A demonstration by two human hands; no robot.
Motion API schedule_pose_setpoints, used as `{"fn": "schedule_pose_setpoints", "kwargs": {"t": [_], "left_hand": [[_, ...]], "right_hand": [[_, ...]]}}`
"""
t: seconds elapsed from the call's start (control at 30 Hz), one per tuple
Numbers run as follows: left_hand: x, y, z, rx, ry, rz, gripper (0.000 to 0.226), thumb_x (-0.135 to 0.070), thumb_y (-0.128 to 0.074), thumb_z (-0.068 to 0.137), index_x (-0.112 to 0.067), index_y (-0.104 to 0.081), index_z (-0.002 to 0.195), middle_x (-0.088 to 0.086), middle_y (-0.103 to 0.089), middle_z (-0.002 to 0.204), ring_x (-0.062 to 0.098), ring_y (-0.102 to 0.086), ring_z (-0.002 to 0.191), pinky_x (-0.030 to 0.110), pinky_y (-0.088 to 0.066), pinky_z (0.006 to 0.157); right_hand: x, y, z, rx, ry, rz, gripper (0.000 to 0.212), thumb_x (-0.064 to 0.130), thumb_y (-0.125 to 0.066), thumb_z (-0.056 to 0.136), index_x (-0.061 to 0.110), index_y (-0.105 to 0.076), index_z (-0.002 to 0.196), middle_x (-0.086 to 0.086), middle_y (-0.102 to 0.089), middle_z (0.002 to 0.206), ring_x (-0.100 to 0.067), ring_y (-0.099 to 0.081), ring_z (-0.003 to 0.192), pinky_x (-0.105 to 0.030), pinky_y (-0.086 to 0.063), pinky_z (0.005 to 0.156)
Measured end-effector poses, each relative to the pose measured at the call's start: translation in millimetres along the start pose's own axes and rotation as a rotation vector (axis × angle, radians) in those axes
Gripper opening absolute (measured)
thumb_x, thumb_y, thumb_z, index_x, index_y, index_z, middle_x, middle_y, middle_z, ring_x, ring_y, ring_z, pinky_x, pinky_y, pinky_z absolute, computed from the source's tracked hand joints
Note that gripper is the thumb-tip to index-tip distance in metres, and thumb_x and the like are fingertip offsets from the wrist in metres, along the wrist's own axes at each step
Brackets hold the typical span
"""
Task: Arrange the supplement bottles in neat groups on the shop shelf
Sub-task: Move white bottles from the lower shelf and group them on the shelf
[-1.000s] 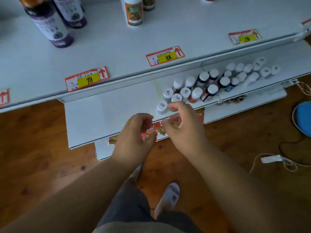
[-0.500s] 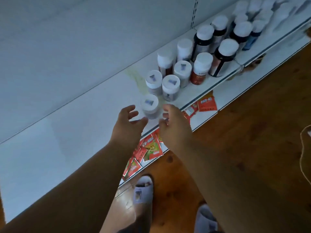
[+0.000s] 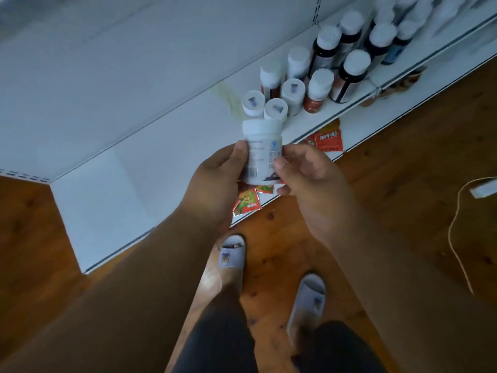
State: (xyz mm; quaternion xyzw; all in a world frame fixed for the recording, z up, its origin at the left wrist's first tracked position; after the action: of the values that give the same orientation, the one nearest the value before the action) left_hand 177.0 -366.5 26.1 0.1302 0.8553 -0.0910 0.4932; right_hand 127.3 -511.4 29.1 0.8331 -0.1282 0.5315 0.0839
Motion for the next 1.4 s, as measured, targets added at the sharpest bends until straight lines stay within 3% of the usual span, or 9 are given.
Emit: {"fn": "schedule_pose_setpoints", "kwargs": {"t": [0.1, 0.3, 0.43, 0.6, 0.87, 0.97, 1.17, 1.3, 1.4], "left_hand": [[-30.0, -22.9, -64.6, 0.123, 0.037, -0.215, 0.044, -0.027, -0.046, 0.098, -0.001, -0.059, 0.131, 0.024, -0.064, 0.127, 0.043, -0.058, 0.122, 0.06, -0.038, 0.11], [-128.1, -63.0, -168.8, 0.18, -0.105, -0.303, 0.044, -0.027, -0.044, 0.1, 0.0, -0.053, 0.134, 0.028, -0.061, 0.128, 0.05, -0.053, 0.123, 0.07, -0.03, 0.11], [-191.2, -92.9, -207.4, 0.283, -0.207, -0.316, 0.052, -0.031, -0.049, 0.098, 0.004, -0.049, 0.136, 0.028, -0.06, 0.129, 0.04, -0.059, 0.12, 0.051, -0.047, 0.103], [-242.7, -108.8, -216.4, 0.392, -0.235, -0.378, 0.048, -0.029, -0.047, 0.097, 0.004, -0.056, 0.131, 0.025, -0.063, 0.127, 0.036, -0.062, 0.117, 0.043, -0.052, 0.097], [-291.2, -135.3, -184.9, 0.41, -0.267, -0.124, 0.035, -0.024, -0.038, 0.104, -0.012, -0.059, 0.13, 0.013, -0.07, 0.118, 0.031, -0.067, 0.111, 0.049, -0.049, 0.103], [-297.1, -155.2, -170.2, 0.436, -0.26, -0.025, 0.028, -0.028, -0.043, 0.102, -0.017, -0.06, 0.121, 0.009, -0.073, 0.111, 0.028, -0.07, 0.104, 0.048, -0.053, 0.098], [-323.6, -226.0, -148.5, 0.525, -0.411, 0.276, 0.019, -0.022, -0.055, 0.099, -0.025, -0.062, 0.117, -0.004, -0.074, 0.099, 0.009, -0.069, 0.083, 0.019, -0.049, 0.061], [-357.6, -299.0, -124.6, 0.556, -0.492, 0.384, 0.031, -0.015, -0.067, 0.092, -0.028, -0.063, 0.12, -0.007, -0.074, 0.107, 0.013, -0.07, 0.096, 0.041, -0.058, 0.085], [-387.2, -355.4, -109.3, 0.565, -0.508, 0.374, 0.034, -0.03, -0.069, 0.086, -0.034, -0.063, 0.119, -0.006, -0.075, 0.105, 0.026, -0.071, 0.097, 0.058, -0.055, 0.086]], "right_hand": [[49.7, 22.2, -66.0, 0.061, -0.019, 0.042, 0.016, 0.024, -0.064, 0.094, 0.022, -0.066, 0.11, 0.004, -0.074, 0.103, -0.013, -0.07, 0.094, -0.033, -0.053, 0.078], [163.6, 48.5, -159.6, 0.118, 0.101, 0.062, 0.014, 0.019, -0.07, 0.089, 0.018, -0.064, 0.101, 0.002, -0.073, 0.09, -0.006, -0.067, 0.076, -0.02, -0.049, 0.062], [225.8, 62.6, -187.9, 0.076, 0.204, 0.028, 0.019, 0.027, -0.074, 0.086, 0.023, -0.064, 0.102, 0.0, -0.072, 0.096, -0.008, -0.069, 0.081, -0.022, -0.05, 0.064], [279.3, 78.0, -194.3, 0.018, 0.284, 0.016, 0.01, 0.032, -0.064, 0.094, 0.023, -0.068, 0.096, 0.005, -0.073, 0.089, -0.014, -0.068, 0.084, -0.04, -0.055, 0.076], [313.7, 115.3, -187.6, -0.154, 0.307, 0.019, 0.016, 0.023, -0.062, 0.095, 0.023, -0.064, 0.111, 0.007, -0.074, 0.099, -0.009, -0.07, 0.091, -0.022, -0.056, 0.072], [329.3, 137.9, -180.9, -0.228, 0.335, 0.024, 0.026, 0.018, -0.063, 0.094, 0.027, -0.059, 0.119, 0.008, -0.072, 0.103, -0.007, -0.069, 0.096, -0.026, -0.059, 0.077], [355.1, 210.8, -177.2, -0.305, 0.379, -0.096, 0.019, 0.02, -0.062, 0.095, 0.033, -0.062, 0.11, 0.009, -0.071, 0.105, -0.01, -0.069, 0.097, -0.03, -0.06, 0.078], [381.0, 287.4, -160.9, -0.391, 0.447, -0.174, 0.02, 0.023, -0.064, 0.094, 0.033, -0.063, 0.111, 0.01, -0.07, 0.105, -0.008, -0.069, 0.095, -0.036, -0.061, 0.08], [410.7, 342.5, -140.0, -0.414, 0.499, -0.226, 0.02, 0.028, -0.067, 0.091, 0.031, -0.064, 0.11, 0.009, -0.071, 0.103, -0.012, -0.07, 0.093, -0.042, -0.061, 0.08]]}}
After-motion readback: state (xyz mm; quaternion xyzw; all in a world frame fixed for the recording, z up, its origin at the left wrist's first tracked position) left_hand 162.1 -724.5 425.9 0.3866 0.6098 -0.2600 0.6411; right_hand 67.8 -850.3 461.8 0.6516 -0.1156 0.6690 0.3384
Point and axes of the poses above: each hand's wrist, its own z-axis towards the middle knuckle, its own y-axis out of the back of the hand, x = y × z, the point moved 10 cm from there along z, towards the middle knuckle
